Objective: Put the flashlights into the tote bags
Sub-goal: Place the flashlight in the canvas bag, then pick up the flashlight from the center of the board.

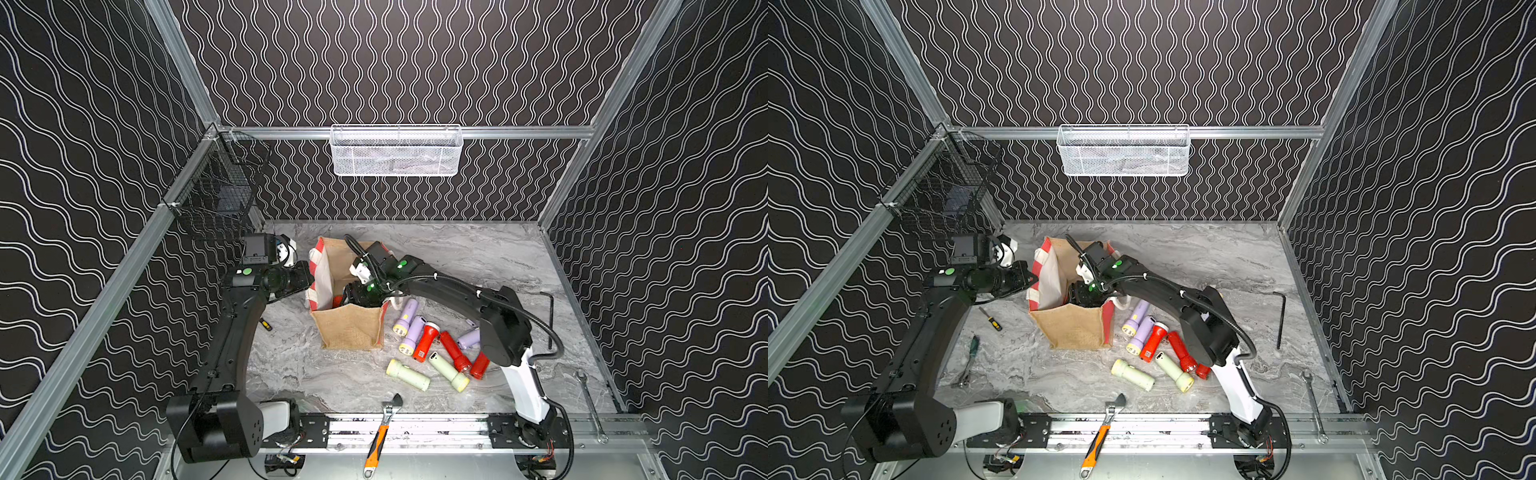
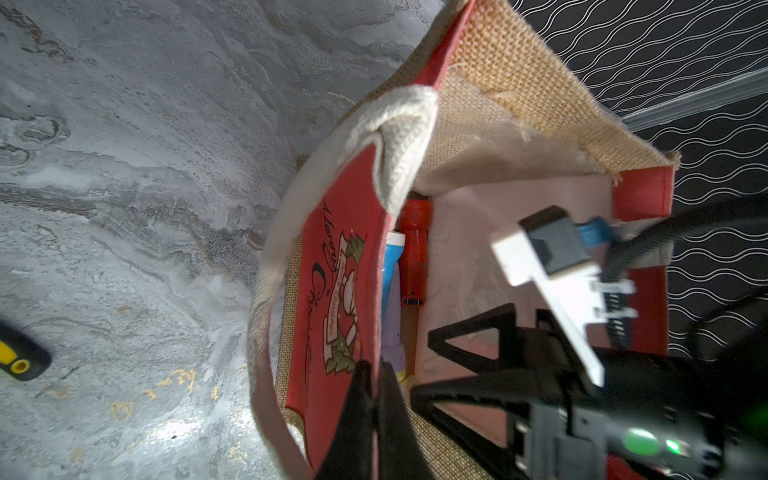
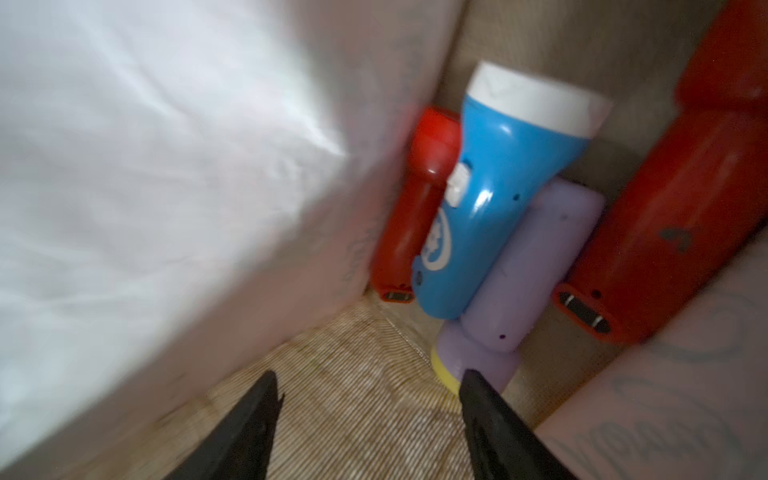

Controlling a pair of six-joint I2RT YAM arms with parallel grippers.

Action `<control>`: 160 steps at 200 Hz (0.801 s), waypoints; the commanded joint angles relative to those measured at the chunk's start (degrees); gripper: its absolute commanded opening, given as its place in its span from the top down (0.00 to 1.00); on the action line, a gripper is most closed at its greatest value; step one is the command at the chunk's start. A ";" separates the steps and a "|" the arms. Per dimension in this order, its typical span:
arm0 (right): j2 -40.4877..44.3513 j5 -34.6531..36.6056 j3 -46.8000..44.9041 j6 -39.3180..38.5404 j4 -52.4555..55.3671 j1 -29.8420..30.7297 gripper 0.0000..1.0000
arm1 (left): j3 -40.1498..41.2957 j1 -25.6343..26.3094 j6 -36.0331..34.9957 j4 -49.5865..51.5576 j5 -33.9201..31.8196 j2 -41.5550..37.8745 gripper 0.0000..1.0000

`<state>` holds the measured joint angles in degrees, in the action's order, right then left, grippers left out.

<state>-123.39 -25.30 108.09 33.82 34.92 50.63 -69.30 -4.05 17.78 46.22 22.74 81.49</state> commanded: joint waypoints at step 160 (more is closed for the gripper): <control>45.11 32.75 -34.39 -14.68 -37.08 1.10 0.00 | -1.01 -0.01 -0.55 -0.99 -3.01 1.55 0.94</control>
<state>-81.34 0.47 74.85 18.44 1.45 51.72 -69.54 -4.05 17.78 46.39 21.26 82.54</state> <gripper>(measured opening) 0.999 0.061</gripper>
